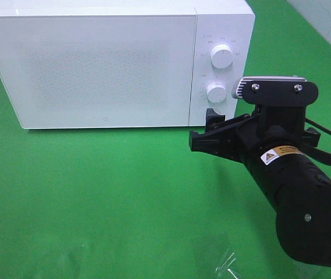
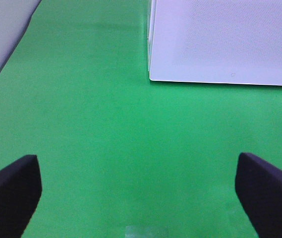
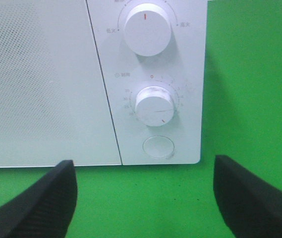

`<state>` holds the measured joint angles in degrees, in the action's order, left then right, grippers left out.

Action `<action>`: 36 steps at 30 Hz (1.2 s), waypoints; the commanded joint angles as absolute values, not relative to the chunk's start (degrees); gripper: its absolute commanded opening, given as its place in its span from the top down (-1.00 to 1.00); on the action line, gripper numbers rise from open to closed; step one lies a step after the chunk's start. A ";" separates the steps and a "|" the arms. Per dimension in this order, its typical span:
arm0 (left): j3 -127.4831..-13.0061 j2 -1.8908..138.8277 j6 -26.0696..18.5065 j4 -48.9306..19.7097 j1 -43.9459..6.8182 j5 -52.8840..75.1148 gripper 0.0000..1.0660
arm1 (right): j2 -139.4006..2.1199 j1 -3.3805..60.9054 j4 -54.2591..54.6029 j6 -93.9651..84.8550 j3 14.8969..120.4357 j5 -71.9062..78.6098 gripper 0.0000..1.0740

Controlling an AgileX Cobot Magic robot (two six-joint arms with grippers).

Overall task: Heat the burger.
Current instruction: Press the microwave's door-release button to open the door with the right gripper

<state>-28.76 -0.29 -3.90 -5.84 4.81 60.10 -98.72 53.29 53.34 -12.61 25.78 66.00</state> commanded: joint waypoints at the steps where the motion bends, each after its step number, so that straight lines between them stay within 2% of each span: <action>1: -28.59 -1.43 -3.78 -6.07 4.93 59.64 -0.85 | -98.89 53.57 53.00 -6.02 27.56 64.34 -0.40; 7: -28.59 -1.43 -3.78 -6.07 4.93 59.64 -0.85 | -98.89 53.57 53.00 9.57 28.07 60.96 -0.40; 9: -28.59 -1.43 -3.78 -6.07 4.93 59.64 -0.85 | -98.89 53.57 53.00 23.66 28.07 58.27 -0.40; 14: -28.59 -1.43 -3.78 -6.07 4.93 59.64 -0.85 | -98.89 53.57 53.00 32.49 28.07 58.04 -0.40; 16: -28.59 -1.43 -3.78 -6.07 4.93 59.64 -0.85 | -98.89 53.57 53.00 43.49 28.07 57.98 -0.39; 21: -28.59 -1.43 -3.78 -6.07 4.93 59.64 -0.85 | -98.89 53.57 53.00 50.71 28.07 57.93 -0.33; 23: -28.59 -1.43 -3.78 -6.07 4.93 59.64 -0.85 | -98.89 53.57 53.06 57.07 28.07 56.67 -0.15; 24: -28.59 -1.43 -3.78 -6.07 4.93 59.64 -0.85 | -98.89 53.57 53.06 57.07 28.07 56.67 -0.15; 25: -28.59 -1.43 -3.78 -6.07 4.93 59.64 -0.85 | -98.89 53.57 53.06 59.36 28.07 56.21 0.03; 26: -28.59 -1.43 -3.78 -6.07 4.93 59.64 -0.85 | -98.89 53.57 53.06 59.36 28.07 56.21 0.03; 27: -28.59 -1.43 -3.78 -6.07 4.93 59.64 -0.85 | -98.89 53.57 53.06 61.42 28.07 55.75 0.28; 28: -28.59 -1.43 -3.78 -6.07 4.93 59.64 -0.85 | -98.89 53.57 53.06 61.42 28.07 55.75 0.28; 29: -28.59 -1.43 -3.78 -6.07 4.93 59.64 -0.85 | -98.89 53.57 53.06 62.28 28.07 55.41 0.44; 30: -28.59 -1.43 -3.78 -6.07 4.93 59.64 -0.85 | -98.89 53.57 53.06 62.28 28.07 55.41 0.44; 31: -28.59 -1.43 -3.78 -6.07 4.93 59.64 -0.85 | -98.89 53.57 53.17 63.43 28.07 55.12 0.68; 32: -28.59 -1.43 -3.78 -6.07 4.93 59.64 -0.85 | -98.89 53.57 53.17 63.43 28.07 55.12 0.68; 33: -28.59 -1.43 -3.78 -6.07 4.93 59.64 -0.85 | -98.89 53.57 53.06 63.60 28.07 55.12 0.96; 36: -28.59 -1.43 -3.78 -6.07 4.93 59.64 -0.85 | -98.89 53.57 53.06 64.52 28.07 55.12 1.00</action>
<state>-28.76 -0.29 -3.90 -5.84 4.81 60.10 -98.78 53.29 53.40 63.48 27.67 55.46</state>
